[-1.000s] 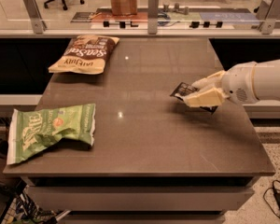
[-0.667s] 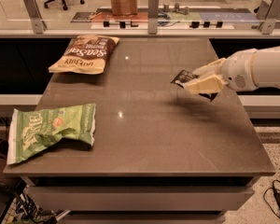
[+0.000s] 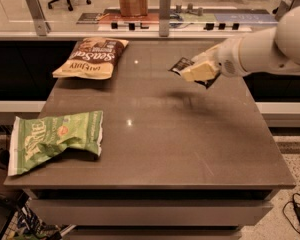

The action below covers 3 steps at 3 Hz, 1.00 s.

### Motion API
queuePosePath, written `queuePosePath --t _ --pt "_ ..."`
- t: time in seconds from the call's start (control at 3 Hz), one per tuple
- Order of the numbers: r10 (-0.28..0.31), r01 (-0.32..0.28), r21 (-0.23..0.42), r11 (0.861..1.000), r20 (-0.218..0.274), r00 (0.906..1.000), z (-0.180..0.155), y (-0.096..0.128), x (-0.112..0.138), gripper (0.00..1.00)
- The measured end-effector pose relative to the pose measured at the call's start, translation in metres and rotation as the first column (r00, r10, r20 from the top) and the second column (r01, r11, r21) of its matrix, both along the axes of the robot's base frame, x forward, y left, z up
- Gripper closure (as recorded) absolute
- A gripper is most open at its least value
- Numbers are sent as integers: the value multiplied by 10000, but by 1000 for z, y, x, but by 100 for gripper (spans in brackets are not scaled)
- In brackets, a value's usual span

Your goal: Move rxbar chocolate near brown chip bag

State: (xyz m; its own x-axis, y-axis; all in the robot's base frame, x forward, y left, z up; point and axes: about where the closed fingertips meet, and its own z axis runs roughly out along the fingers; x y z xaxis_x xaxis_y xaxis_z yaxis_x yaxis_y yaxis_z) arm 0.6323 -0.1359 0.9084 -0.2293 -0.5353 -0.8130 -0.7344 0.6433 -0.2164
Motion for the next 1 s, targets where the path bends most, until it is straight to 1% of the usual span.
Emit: queuePosePath --t 0.33,0.67,1.0 --pt "81 -77 -244 9997 174 9998 6 27 25 100" --pt "343 -335 -299 9990 258 9991 10 52 46 100" --pt "728 -724 -309 9969 133 9973 2 80 68 100"
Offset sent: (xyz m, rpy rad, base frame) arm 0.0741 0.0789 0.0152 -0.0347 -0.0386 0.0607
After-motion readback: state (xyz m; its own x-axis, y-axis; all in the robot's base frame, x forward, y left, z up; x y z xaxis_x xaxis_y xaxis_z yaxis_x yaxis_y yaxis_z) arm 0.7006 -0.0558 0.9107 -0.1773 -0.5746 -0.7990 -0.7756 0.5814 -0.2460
